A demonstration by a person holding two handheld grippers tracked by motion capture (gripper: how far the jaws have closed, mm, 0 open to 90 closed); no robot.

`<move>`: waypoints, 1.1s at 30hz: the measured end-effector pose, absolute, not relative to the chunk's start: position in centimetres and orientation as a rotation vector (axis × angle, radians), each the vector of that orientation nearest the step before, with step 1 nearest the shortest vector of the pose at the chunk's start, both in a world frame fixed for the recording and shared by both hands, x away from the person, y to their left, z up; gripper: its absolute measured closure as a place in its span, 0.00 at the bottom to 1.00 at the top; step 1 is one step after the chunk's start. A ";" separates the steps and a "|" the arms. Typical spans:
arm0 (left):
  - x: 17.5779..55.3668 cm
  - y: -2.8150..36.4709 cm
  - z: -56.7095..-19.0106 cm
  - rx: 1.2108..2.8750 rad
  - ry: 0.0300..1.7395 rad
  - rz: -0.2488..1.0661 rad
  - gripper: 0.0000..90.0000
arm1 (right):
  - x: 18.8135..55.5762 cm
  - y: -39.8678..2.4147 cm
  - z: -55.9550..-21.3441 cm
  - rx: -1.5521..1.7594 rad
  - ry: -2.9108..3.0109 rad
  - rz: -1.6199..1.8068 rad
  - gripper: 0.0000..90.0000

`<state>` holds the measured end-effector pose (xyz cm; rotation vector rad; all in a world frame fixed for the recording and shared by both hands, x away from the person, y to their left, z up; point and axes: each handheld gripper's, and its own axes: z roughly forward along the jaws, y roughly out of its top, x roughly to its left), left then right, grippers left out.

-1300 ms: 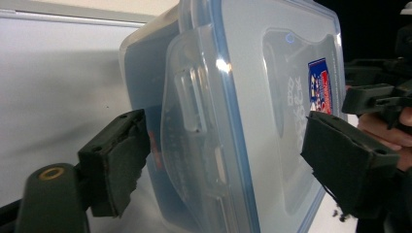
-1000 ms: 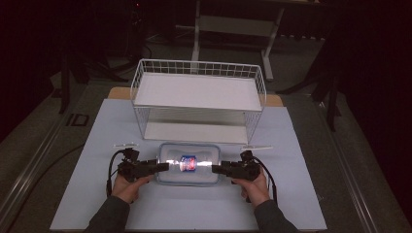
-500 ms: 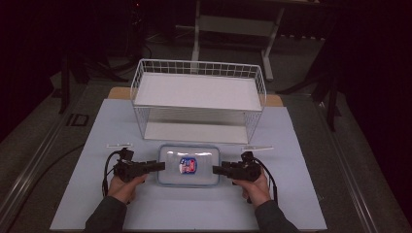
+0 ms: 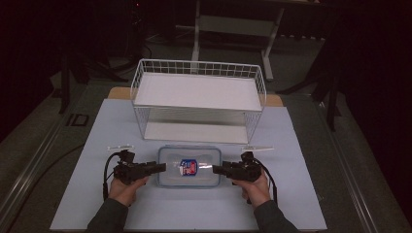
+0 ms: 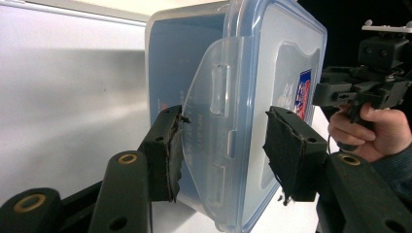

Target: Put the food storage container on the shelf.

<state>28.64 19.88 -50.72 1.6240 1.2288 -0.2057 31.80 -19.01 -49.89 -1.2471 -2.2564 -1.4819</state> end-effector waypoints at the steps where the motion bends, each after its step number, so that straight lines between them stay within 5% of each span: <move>1: 28.6 19.8 -50.7 1.624 1.231 -0.202 0.55 | 31.8 -19.0 -49.8 -1.248 -2.257 -1.480 0.56; 33: 28.4 19.0 -45.6 1.623 1.151 -0.089 0.55 | 31.5 -19.8 -45.6 -1.240 -2.229 -1.650 0.57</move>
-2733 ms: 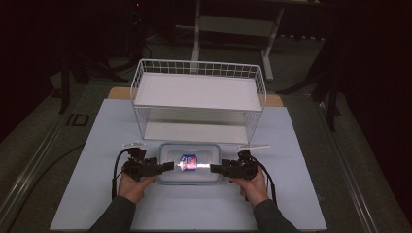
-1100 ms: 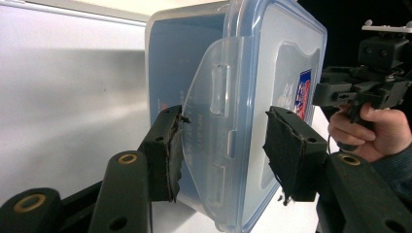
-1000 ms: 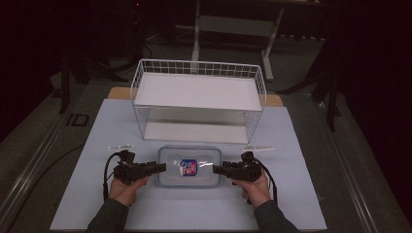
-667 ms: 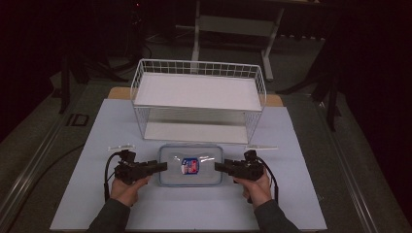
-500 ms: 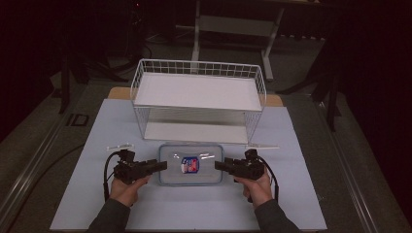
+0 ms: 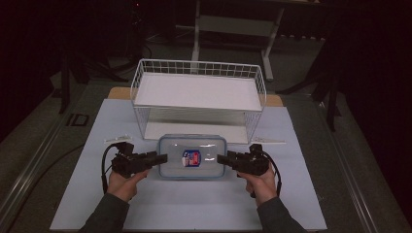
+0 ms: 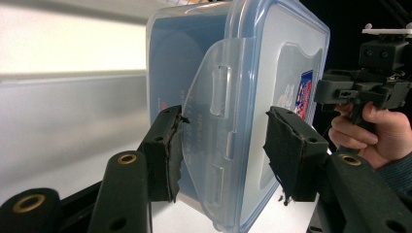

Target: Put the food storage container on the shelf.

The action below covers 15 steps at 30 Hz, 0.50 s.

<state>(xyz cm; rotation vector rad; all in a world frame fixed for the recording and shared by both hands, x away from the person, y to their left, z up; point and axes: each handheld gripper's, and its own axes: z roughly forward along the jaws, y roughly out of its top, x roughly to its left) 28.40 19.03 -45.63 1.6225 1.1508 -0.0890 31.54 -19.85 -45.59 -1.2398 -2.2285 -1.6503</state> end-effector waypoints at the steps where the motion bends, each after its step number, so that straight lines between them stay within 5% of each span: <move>1: 28.4 19.0 -45.4 1.625 1.147 -0.084 0.55 | 31.6 -19.9 -45.4 -1.237 -2.230 -1.658 0.57; 15: 29.5 18.6 -42.0 1.593 1.093 -0.062 0.55 | 32.0 -20.4 -41.2 -1.213 -2.277 -1.743 0.57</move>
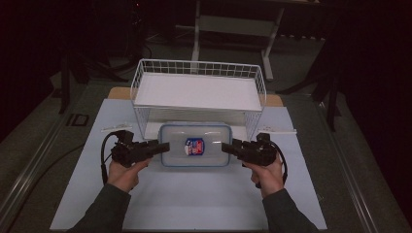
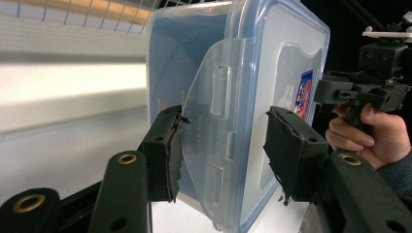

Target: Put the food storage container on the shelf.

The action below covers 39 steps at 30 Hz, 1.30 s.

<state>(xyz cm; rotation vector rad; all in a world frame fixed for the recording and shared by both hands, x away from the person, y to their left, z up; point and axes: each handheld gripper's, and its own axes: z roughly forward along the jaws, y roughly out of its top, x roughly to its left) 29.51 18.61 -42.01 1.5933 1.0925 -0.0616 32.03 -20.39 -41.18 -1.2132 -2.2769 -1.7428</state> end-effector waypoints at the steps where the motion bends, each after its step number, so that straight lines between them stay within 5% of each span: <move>1: 29.6 18.6 -41.8 1.594 1.091 -0.058 0.55 | 32.1 -20.4 -40.9 -1.210 -2.278 -1.750 0.57; 39: 34.9 18.8 -33.2 1.525 0.988 0.038 0.55 | 36.3 -20.4 -32.5 -1.154 -2.259 -2.017 0.57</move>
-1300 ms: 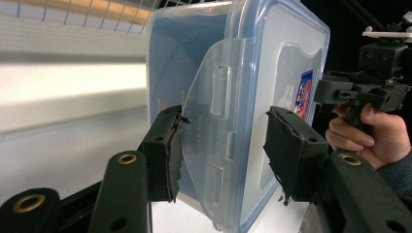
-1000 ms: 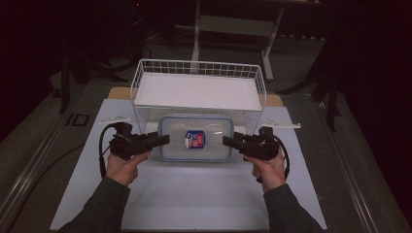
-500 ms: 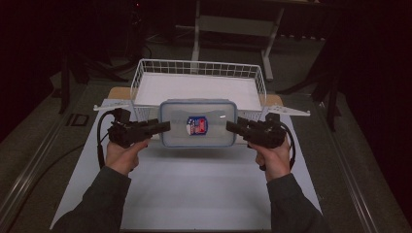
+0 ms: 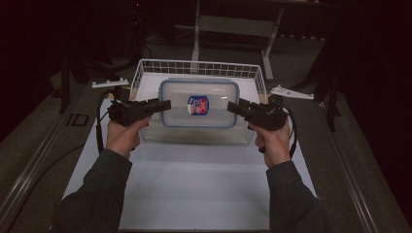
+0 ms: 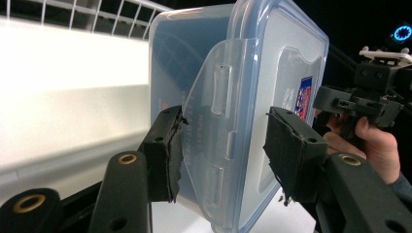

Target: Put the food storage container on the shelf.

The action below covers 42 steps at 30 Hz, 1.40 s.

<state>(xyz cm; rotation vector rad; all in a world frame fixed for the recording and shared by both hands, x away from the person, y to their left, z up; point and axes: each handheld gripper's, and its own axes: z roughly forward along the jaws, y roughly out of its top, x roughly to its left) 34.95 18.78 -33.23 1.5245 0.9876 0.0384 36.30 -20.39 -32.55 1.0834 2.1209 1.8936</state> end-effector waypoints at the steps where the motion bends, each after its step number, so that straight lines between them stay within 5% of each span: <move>1: 35.2 18.8 -33.0 1.518 0.986 0.041 0.55 | 36.6 -20.4 -32.3 1.078 2.119 1.892 0.57; 42: 41.7 18.8 -33.3 1.427 1.114 0.014 0.54 | 43.1 -19.6 -32.7 1.270 2.094 1.877 0.56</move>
